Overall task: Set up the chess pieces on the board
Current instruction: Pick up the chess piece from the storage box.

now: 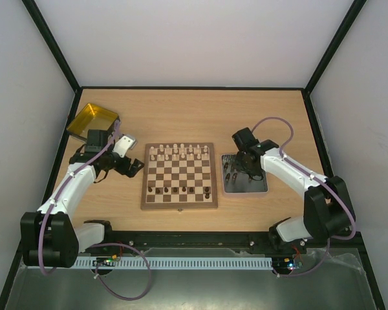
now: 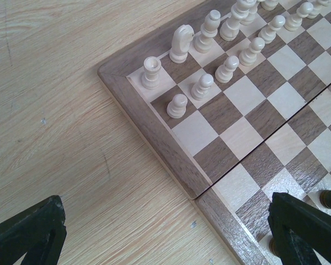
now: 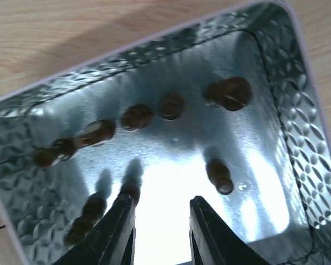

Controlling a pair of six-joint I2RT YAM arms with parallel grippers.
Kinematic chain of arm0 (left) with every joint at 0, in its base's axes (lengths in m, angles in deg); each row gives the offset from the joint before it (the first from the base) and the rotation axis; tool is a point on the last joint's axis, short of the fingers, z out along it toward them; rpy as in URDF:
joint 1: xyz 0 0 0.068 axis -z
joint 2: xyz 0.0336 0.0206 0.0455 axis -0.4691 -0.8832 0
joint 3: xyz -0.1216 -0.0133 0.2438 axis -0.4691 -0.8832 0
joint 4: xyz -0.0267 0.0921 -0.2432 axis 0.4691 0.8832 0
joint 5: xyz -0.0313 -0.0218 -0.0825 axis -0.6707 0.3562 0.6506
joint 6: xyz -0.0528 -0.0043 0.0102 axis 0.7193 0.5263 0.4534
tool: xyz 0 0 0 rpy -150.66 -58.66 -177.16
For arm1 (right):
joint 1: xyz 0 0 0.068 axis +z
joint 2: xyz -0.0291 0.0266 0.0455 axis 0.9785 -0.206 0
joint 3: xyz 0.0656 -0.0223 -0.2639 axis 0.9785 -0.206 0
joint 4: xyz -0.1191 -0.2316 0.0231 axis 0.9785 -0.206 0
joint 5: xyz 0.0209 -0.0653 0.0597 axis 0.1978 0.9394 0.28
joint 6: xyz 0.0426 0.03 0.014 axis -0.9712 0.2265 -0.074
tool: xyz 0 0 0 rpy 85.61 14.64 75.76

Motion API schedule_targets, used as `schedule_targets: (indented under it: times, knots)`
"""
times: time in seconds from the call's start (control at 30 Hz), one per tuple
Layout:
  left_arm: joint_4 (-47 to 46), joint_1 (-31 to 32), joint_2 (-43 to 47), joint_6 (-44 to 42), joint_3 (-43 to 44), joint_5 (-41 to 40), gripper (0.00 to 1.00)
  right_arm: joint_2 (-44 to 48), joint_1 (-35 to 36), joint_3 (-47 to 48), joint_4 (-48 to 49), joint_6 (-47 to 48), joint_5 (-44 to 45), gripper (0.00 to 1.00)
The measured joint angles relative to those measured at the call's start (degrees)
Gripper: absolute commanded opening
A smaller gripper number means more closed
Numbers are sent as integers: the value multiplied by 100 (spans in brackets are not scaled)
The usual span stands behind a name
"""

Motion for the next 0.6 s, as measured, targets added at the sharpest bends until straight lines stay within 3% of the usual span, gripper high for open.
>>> schedule_targets:
  times: [0.27,0.6]
  knots:
    - [2,20,0,0,0,2,100,-11,-603,-393,245,109,-251,26]
    - [2,28,0,0,0,2,100,-24,-743,-455,413,107,-295,26]
